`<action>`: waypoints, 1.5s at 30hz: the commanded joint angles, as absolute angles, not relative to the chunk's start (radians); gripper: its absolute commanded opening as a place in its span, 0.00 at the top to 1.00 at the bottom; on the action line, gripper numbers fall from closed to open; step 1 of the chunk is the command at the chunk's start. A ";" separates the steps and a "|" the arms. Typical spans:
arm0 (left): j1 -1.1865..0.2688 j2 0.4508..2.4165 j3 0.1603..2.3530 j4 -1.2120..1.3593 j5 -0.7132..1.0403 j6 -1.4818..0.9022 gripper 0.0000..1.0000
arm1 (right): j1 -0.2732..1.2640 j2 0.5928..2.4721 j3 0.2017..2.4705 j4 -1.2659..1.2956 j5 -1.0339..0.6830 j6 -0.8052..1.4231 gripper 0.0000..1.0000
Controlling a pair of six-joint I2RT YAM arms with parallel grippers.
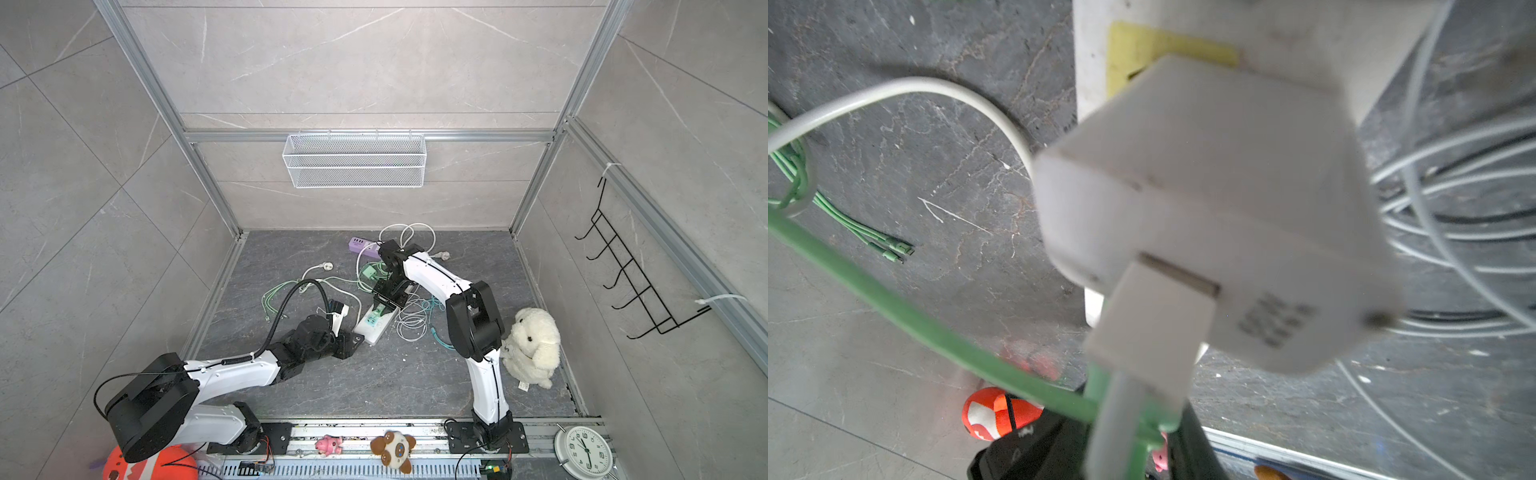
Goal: Insert the plug
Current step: 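Press the green charger into the strip with right gripper while left gripper steadies it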
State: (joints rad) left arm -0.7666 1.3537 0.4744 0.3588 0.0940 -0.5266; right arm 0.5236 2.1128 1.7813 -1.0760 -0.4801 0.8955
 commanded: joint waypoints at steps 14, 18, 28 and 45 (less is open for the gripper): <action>-0.634 1.691 0.672 0.550 0.170 -0.421 0.52 | 0.441 2.483 2.165 -1.349 -0.469 0.719 1.00; -0.597 1.837 0.755 0.583 0.235 -0.441 0.52 | 0.439 2.548 2.318 -1.431 -0.462 0.698 1.00; -0.558 1.945 0.789 0.624 0.348 -0.495 0.54 | 0.438 2.708 2.664 -1.599 -0.395 0.657 0.98; -0.566 1.991 0.764 0.680 0.426 -0.551 0.58 | 0.496 2.660 2.658 -1.418 -0.197 0.550 0.95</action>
State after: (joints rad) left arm -0.5488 1.9484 0.7792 0.7277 0.3725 -0.5411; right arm 0.4847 2.6343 2.7251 -1.5948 -0.3576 0.5861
